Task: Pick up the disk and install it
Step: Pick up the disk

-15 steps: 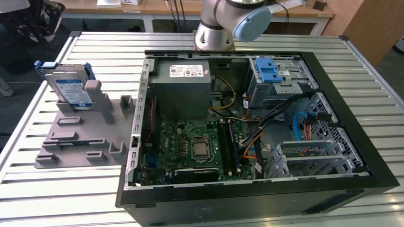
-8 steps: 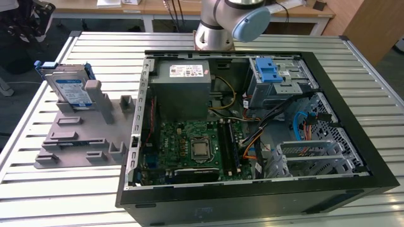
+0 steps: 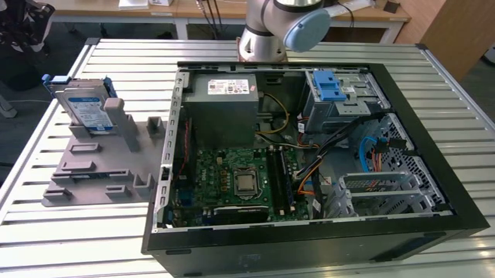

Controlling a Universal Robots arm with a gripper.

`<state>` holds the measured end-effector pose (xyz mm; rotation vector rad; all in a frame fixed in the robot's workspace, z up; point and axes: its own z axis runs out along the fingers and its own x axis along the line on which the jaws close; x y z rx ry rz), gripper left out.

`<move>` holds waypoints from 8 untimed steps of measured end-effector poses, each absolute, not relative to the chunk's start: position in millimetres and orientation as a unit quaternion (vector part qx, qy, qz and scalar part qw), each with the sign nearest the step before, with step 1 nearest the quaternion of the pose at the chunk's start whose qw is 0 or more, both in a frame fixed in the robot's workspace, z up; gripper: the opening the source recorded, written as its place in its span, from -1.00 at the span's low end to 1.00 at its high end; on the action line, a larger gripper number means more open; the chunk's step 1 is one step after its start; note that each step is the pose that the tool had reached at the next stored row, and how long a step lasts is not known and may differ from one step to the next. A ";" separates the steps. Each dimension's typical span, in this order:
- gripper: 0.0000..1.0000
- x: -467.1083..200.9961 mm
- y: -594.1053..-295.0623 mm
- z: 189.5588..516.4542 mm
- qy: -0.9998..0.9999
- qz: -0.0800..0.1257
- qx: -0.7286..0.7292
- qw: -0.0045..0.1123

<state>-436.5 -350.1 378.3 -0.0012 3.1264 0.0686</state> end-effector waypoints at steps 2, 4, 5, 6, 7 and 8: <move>-0.79 -441.2 -350.1 378.1 1.000 0.022 -0.001 0.007; -0.79 -442.1 -349.9 377.6 1.000 0.022 -0.001 0.007; -0.79 -442.1 -349.9 377.4 1.000 0.022 -0.001 0.007; -0.79 -442.1 -349.9 377.3 1.000 0.022 -0.006 0.007; -0.79 -442.2 -349.8 377.1 1.000 0.022 -0.013 0.007; -0.79 -442.2 -349.8 377.0 1.000 0.022 -0.022 0.006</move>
